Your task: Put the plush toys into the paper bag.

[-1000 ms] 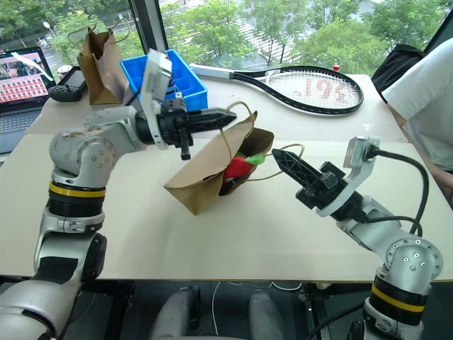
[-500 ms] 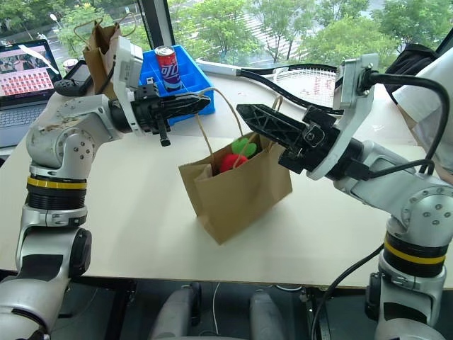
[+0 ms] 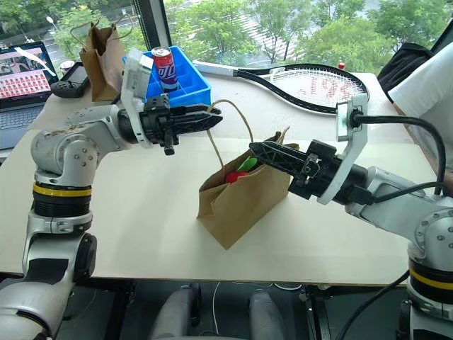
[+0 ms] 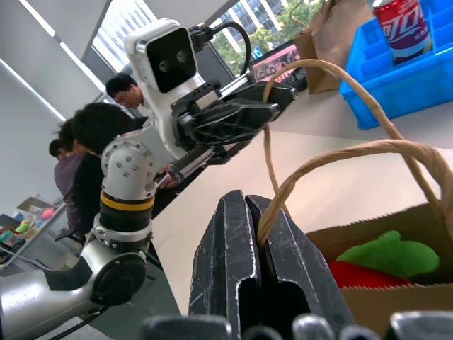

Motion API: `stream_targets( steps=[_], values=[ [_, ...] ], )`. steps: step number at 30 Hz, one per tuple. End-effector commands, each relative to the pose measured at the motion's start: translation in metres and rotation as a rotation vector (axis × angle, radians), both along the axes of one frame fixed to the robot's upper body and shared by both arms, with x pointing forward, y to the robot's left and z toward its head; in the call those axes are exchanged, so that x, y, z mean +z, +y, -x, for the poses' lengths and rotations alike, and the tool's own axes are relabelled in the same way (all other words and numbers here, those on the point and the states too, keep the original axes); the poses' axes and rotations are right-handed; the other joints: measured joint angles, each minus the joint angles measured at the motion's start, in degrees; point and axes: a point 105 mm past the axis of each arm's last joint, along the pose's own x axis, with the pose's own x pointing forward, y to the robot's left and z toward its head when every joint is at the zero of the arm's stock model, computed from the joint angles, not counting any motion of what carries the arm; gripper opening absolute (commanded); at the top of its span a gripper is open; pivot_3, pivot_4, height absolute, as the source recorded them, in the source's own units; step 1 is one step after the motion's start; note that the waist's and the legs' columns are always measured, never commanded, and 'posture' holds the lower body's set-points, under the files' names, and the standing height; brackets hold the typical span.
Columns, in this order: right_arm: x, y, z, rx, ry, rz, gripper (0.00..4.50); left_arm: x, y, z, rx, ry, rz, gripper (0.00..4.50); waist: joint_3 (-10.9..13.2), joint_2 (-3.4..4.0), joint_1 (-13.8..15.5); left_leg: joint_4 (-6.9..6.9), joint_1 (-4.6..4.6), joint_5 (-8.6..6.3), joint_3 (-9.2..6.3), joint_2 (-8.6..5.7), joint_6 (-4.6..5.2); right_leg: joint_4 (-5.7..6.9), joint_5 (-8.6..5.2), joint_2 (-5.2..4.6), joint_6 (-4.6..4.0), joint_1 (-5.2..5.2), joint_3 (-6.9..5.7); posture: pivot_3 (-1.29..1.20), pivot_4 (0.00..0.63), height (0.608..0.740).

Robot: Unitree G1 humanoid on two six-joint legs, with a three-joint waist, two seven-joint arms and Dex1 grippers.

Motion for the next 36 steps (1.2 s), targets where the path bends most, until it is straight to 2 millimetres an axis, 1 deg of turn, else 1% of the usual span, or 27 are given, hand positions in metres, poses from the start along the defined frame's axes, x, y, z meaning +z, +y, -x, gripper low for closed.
stream_targets(
  steps=[1,2,3,5,6,7,8,9,10,12,14,15,16,17,19,20,22,25,26,27,31,36],
  values=[
    [0.023,-0.016,0.010,-0.009,-0.098,0.013,1.55,0.021,0.021,0.004,0.013,-0.062,0.020,2.59,0.0,0.00,0.0,-0.01,0.00,0.00,0.00,0.00,0.00,-0.01,0.00,0.00,0.00,-0.01,0.00,0.00,0.150,0.740],
    [0.025,-0.020,0.012,-0.009,-0.106,0.027,1.96,0.022,0.026,0.004,0.021,-0.066,0.020,3.03,0.0,0.00,0.0,-0.01,0.00,0.00,0.00,0.00,0.00,-0.01,0.00,0.00,0.00,0.00,0.00,0.00,0.150,0.740],
    [0.027,-0.023,0.014,-0.009,-0.113,0.042,2.24,0.024,0.031,0.004,0.025,-0.069,0.019,3.30,0.0,0.00,0.1,0.00,0.00,0.00,0.00,0.01,0.00,-0.02,0.00,0.00,0.00,0.01,-0.01,0.00,0.150,0.740],
    [0.032,-0.036,0.021,-0.019,-0.132,0.087,2.93,0.026,0.046,0.008,0.027,-0.077,0.020,4.02,0.0,0.00,0.1,0.00,0.01,0.00,0.00,0.00,0.00,-0.03,0.00,0.00,0.00,0.04,-0.02,0.00,0.150,0.740],
    [0.033,-0.042,0.025,-0.024,-0.140,0.112,3.11,0.023,0.052,0.011,0.027,-0.081,0.007,4.21,0.0,0.00,0.2,0.01,0.00,0.00,-0.01,0.00,0.00,-0.04,0.00,0.00,0.00,0.04,-0.02,0.00,0.150,0.740],
    [0.032,-0.047,0.029,-0.032,-0.145,0.140,3.58,0.019,0.059,0.013,0.028,-0.081,-0.008,4.50,0.0,0.00,0.2,-0.01,-0.01,0.00,0.00,-0.02,0.00,-0.06,0.00,-0.02,0.00,0.04,-0.01,0.00,0.150,0.740],
    [0.030,-0.051,0.033,-0.036,-0.142,0.165,3.95,0.015,0.063,0.014,0.033,-0.082,-0.023,4.50,0.0,0.00,0.2,-0.01,0.00,0.00,0.00,0.00,0.00,-0.07,0.00,-0.02,0.00,0.05,-0.02,0.00,0.150,0.740],
    [0.029,-0.053,0.035,-0.037,-0.140,0.181,3.95,0.012,0.066,0.015,0.036,-0.082,-0.032,4.50,0.0,0.00,0.2,-0.03,0.03,0.00,0.00,0.00,0.00,-0.09,0.00,-0.02,-0.01,0.08,-0.02,0.00,0.150,0.740],
    [0.020,-0.055,0.037,-0.043,-0.125,0.238,3.95,0.002,0.068,0.019,0.029,-0.080,-0.072,4.50,0.0,0.00,0.2,-0.03,0.07,0.00,0.00,0.01,0.00,-0.08,0.00,-0.02,-0.01,0.11,-0.03,0.00,0.150,0.740],
    [-0.007,-0.059,0.038,-0.067,-0.068,0.381,3.95,-0.023,0.067,0.033,-0.033,-0.048,-0.151,4.50,0.0,0.00,0.2,-0.01,0.12,0.00,-0.01,0.01,0.00,-0.08,0.00,-0.02,-0.01,0.16,-0.04,0.00,0.150,0.740],
    [-0.027,-0.060,0.036,-0.079,-0.028,0.467,3.95,-0.040,0.064,0.042,-0.064,-0.028,-0.189,4.50,0.0,-0.01,0.2,-0.03,0.26,0.00,0.00,0.04,0.00,-0.12,-0.01,-0.02,-0.03,0.27,-0.04,0.00,0.150,0.740],
    [-0.040,-0.060,0.033,-0.093,-0.014,0.519,3.70,-0.050,0.060,0.043,-0.059,-0.028,-0.201,4.50,0.0,-0.01,0.2,-0.02,0.25,0.00,0.00,0.04,-0.01,-0.12,-0.02,-0.02,-0.05,0.27,-0.03,0.00,0.150,0.740],
    [-0.049,-0.060,0.031,-0.101,-0.009,0.555,3.44,-0.056,0.057,0.044,-0.054,-0.030,-0.206,4.50,0.0,-0.01,0.2,0.01,0.26,0.00,0.01,0.04,-0.01,-0.11,-0.02,-0.03,-0.05,0.27,-0.03,0.00,0.150,0.740],
    [-0.057,-0.056,0.030,-0.097,-0.015,0.566,3.31,-0.067,0.051,0.046,-0.053,-0.020,-0.225,4.50,0.0,-0.01,0.2,0.03,0.25,0.00,0.04,0.05,-0.01,-0.11,-0.01,-0.04,-0.07,0.26,-0.03,0.00,0.150,0.740],
    [-0.064,-0.047,0.027,-0.088,-0.046,0.558,2.61,-0.079,0.044,0.050,-0.054,-0.007,-0.234,4.50,0.0,-0.02,0.2,0.03,0.26,0.01,0.06,0.06,-0.01,-0.16,-0.07,-0.05,-0.27,0.30,-0.02,0.00,0.150,0.740],
    [-0.067,-0.044,0.025,-0.086,-0.062,0.558,2.28,-0.082,0.042,0.051,-0.049,-0.004,-0.232,4.50,0.0,-0.02,0.2,0.04,0.26,0.01,0.07,0.06,-0.01,-0.18,-0.08,-0.05,-0.35,0.31,-0.01,0.00,0.150,0.740],
    [-0.074,-0.036,0.020,-0.089,-0.097,0.573,1.60,-0.081,0.034,0.052,-0.037,0.005,-0.189,4.50,0.0,-0.02,0.2,0.05,0.26,0.02,0.09,0.05,0.00,-0.15,-0.06,-0.05,-0.32,0.29,0.01,0.00,0.150,0.740],
    [-0.081,-0.022,0.012,-0.093,-0.147,0.573,0.59,-0.081,0.024,0.053,-0.027,0.013,-0.149,4.50,0.0,-0.03,0.2,0.10,0.26,0.02,0.09,0.06,0.01,-0.14,0.05,-0.03,-0.10,0.28,0.01,0.00,0.150,0.740],
    [-0.082,-0.018,0.009,-0.102,-0.162,0.567,0.17,-0.083,0.020,0.054,-0.025,0.015,-0.150,4.50,0.0,-0.04,0.2,0.09,0.25,0.02,0.09,0.05,0.01,-0.14,0.06,-0.04,-0.07,0.29,0.01,0.00,0.150,0.740],
    [-0.083,-0.013,0.005,-0.106,-0.177,0.562,0.08,-0.086,0.015,0.053,-0.009,0.018,-0.150,4.50,0.0,-0.03,0.2,0.09,0.24,0.02,0.09,0.05,0.01,-0.14,0.06,-0.04,-0.07,0.28,0.00,0.00,0.150,0.740],
    [-0.093,0.006,-0.002,-0.102,-0.202,0.553,0.08,-0.088,0.000,0.056,0.008,0.041,-0.128,4.50,0.0,-0.03,0.2,0.07,0.24,0.03,0.08,0.04,0.02,-0.13,0.04,-0.03,-0.03,0.29,0.00,0.00,0.150,0.740],
    [-0.093,0.022,-0.009,-0.120,-0.222,0.504,0.08,-0.088,-0.014,0.066,-0.014,0.053,-0.112,4.50,0.0,-0.03,0.2,0.08,0.21,0.03,0.07,0.03,0.02,-0.11,0.04,-0.02,-0.03,0.27,0.00,0.00,0.150,0.740]
  ],
)
